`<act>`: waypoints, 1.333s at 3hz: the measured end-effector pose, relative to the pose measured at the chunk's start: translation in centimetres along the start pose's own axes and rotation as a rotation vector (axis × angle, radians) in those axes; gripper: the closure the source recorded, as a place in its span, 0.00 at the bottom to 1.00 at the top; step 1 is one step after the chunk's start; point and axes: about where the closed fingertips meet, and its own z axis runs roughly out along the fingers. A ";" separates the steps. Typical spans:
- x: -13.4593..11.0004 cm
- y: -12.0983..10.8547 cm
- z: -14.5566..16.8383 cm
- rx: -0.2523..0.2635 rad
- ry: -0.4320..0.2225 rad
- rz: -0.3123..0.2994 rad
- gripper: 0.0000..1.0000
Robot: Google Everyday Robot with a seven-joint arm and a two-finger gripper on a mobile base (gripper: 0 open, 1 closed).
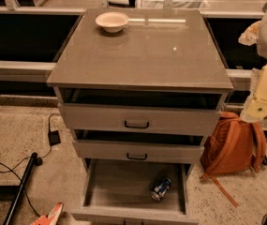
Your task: Pick pepsi can from bottom drawer and place on counter
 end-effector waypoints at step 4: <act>8.6 3.3 15.4 -0.154 -0.027 0.154 0.00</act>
Offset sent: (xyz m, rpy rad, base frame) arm 0.0114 -0.0158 -0.0317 -0.0157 0.0663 -0.0470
